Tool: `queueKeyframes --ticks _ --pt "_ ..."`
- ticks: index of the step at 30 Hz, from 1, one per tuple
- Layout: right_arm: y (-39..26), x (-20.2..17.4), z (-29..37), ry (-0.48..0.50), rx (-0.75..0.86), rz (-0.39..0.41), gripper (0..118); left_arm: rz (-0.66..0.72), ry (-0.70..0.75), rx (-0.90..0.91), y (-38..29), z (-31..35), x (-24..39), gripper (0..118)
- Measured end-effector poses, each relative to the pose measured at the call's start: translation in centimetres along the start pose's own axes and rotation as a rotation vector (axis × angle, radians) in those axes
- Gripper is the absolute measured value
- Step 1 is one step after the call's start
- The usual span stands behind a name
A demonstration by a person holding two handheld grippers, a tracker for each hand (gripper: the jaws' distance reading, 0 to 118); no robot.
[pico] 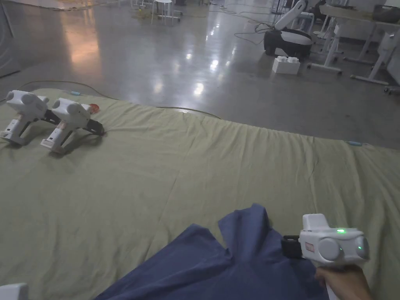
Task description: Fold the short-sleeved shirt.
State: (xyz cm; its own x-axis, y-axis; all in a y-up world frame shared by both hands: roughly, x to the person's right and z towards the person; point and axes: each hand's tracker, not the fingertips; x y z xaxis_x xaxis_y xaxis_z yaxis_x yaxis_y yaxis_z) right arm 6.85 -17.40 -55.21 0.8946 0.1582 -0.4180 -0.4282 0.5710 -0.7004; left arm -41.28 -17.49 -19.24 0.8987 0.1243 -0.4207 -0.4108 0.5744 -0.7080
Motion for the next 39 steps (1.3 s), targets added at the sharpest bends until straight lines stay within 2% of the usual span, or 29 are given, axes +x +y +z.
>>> queueKeyframes --ticks 1,3,5,6,7,9,11,12,14,16,18,27,39 --pt "0.4 0.0 -1.3 0.024 -0.038 0.037 85 -0.001 0.0 0.012 -0.1 0.4 0.5 1" --pt "0.7 -0.1 -3.4 0.053 -0.085 0.047 80 0.008 0.0 0.027 -0.1 0.6 0.5 1" --pt "0.5 -0.1 -5.3 0.09 -0.123 0.026 62 0.013 -0.001 0.034 -0.1 0.8 0.7 1" --pt "0.4 -0.3 -5.7 0.125 -0.134 0.017 60 0.01 0.001 0.036 -0.2 0.8 0.8 1" --pt "0.4 -0.5 -5.4 0.093 -0.112 0.023 58 0.005 0.003 0.035 -0.2 0.7 0.8 1" --pt "0.4 -1.0 -5.0 0.109 -0.093 0.065 36 0.0 0.007 0.031 -0.3 0.6 1.0 1" --pt "0.5 -1.3 -4.7 0.117 -0.084 0.068 3 -0.004 0.011 0.032 -0.3 0.5 1.1 1" --pt "0.6 -1.5 -4.7 0.094 -0.069 0.081 3 -0.008 0.013 0.034 -0.4 0.5 1.2 1" --pt "0.5 -1.3 -4.1 0.092 -0.067 0.042 3 -0.011 0.019 0.046 -0.5 0.6 1.6 1" --pt "0.2 -1.1 -2.6 0.08 0.005 0.01 3 -0.009 0.016 0.055 -0.5 1.0 1.6 1" --pt "0.0 -0.9 -0.5 0.065 0.071 0.017 3 -0.008 0.017 0.075 -0.3 1.7 1.8 1" --pt "0.4 1.3 14.5 -0.004 0.392 -0.043 2 -0.067 -0.041 0.278 3.1 6.8 4.6 1" --pt "4.8 9.0 33.1 -0.207 0.708 -0.139 2 -0.152 -0.156 0.552 18.2 15.8 12.8 1"
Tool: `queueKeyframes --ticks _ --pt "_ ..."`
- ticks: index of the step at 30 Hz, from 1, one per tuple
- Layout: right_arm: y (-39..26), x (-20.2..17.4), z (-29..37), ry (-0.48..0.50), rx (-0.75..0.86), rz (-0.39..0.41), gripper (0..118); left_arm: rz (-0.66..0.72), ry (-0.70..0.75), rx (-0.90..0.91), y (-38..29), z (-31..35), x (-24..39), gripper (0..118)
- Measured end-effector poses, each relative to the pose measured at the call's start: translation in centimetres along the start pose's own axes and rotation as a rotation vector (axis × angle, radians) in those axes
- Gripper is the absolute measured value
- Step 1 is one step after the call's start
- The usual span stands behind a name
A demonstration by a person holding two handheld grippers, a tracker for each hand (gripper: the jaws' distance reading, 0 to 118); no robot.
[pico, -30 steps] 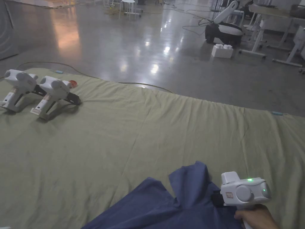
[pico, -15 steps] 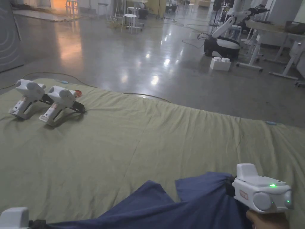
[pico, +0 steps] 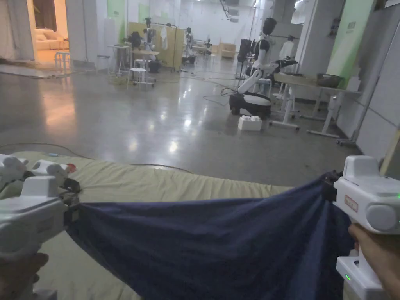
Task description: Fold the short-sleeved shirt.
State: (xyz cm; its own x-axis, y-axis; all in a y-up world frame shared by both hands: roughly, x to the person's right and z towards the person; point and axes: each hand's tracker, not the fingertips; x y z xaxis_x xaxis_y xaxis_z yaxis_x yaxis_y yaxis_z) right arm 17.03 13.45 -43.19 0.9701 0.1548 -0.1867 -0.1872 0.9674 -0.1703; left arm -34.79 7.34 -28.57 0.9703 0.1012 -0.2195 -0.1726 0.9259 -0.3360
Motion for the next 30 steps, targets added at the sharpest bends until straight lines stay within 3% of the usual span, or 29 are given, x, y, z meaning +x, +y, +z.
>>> queueKeyframes --ticks 7,12,23,30 --pt "6.5 3.7 0.3 -0.097 0.075 -0.001 2 -0.052 -0.014 0.092 10.9 -2.0 3.1 1" --pt "10.4 3.5 -0.5 -0.128 0.116 0.025 2 -0.096 -0.005 0.136 16.2 -3.9 3.9 1" --pt "17.7 2.4 -5.0 -0.14 0.198 0.049 2 -0.141 0.062 0.199 23.7 -8.2 3.5 1" --pt "17.8 1.8 -6.3 -0.135 0.246 0.035 2 -0.139 0.073 0.238 24.3 -9.4 3.0 1"
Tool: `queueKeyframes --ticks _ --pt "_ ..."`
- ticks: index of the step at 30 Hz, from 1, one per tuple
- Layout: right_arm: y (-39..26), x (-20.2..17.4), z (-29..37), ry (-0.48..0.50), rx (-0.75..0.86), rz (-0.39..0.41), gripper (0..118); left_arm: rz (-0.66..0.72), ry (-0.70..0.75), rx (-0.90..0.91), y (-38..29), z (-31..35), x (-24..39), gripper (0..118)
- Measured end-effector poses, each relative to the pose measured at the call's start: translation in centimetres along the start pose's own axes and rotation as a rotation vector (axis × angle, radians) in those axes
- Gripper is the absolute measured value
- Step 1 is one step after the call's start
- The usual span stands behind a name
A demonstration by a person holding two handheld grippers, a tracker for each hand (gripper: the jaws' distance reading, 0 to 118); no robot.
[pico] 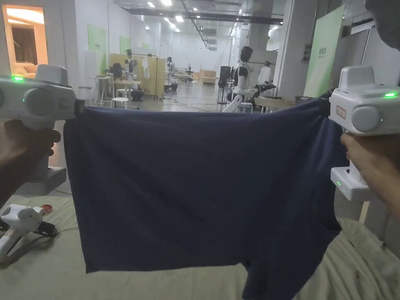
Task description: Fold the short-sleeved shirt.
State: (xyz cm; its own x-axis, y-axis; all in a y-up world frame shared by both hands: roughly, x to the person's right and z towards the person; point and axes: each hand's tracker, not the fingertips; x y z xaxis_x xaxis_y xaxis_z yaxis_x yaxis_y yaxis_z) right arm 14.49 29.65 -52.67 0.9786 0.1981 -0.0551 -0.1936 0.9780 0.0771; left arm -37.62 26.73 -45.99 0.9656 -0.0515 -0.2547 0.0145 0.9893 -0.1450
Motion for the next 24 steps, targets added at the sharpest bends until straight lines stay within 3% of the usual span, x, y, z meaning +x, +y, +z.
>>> queueKeyframes --ticks 13,24 --pt "-11.5 -1.8 4.7 0.039 -0.143 0.033 2 0.013 -0.03 -0.12 -11.9 2.5 0.1 1" --pt "-17.6 -0.4 16.1 0.049 -0.219 0.023 2 0.076 -0.091 -0.143 -20.6 12.8 -1.1 1"
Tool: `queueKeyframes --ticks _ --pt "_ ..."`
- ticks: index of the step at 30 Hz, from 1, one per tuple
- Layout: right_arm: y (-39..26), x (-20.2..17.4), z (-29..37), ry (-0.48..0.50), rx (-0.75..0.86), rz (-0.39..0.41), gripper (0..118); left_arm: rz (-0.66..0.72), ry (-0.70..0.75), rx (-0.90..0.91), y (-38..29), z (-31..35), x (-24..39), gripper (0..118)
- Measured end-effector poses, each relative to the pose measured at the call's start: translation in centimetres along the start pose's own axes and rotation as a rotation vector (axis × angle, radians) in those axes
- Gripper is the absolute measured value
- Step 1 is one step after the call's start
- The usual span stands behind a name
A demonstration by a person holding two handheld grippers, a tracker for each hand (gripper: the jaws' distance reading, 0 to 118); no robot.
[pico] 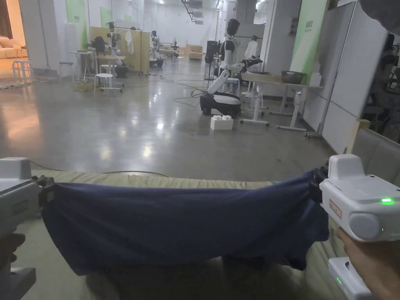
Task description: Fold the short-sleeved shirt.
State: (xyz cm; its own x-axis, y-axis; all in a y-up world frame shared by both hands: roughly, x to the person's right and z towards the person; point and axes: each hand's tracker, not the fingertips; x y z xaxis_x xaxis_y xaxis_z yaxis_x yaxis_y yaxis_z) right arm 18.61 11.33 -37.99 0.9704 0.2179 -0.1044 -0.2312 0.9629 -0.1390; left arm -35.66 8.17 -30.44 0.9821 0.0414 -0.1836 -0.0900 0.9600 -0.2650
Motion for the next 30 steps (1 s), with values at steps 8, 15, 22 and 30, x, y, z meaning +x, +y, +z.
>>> queueKeyframes --ticks 8,15,22,30 --pt "-5.8 -0.1 9.3 0.003 -0.071 0.015 2 0.007 -0.021 -0.053 -6.6 7.7 -0.5 1" --pt "-13.3 -1.5 15.1 0.036 -0.261 0.052 2 0.027 -0.006 -0.247 -14.9 12.4 -1.4 1" --pt "-21.5 -3.0 17.7 0.075 -0.511 0.077 3 -0.001 -0.008 -0.508 -23.3 14.9 -1.8 1" --pt "-28.7 -4.2 17.2 0.095 -0.739 0.08 3 -0.032 -0.002 -0.7 -28.3 13.4 -1.3 2"
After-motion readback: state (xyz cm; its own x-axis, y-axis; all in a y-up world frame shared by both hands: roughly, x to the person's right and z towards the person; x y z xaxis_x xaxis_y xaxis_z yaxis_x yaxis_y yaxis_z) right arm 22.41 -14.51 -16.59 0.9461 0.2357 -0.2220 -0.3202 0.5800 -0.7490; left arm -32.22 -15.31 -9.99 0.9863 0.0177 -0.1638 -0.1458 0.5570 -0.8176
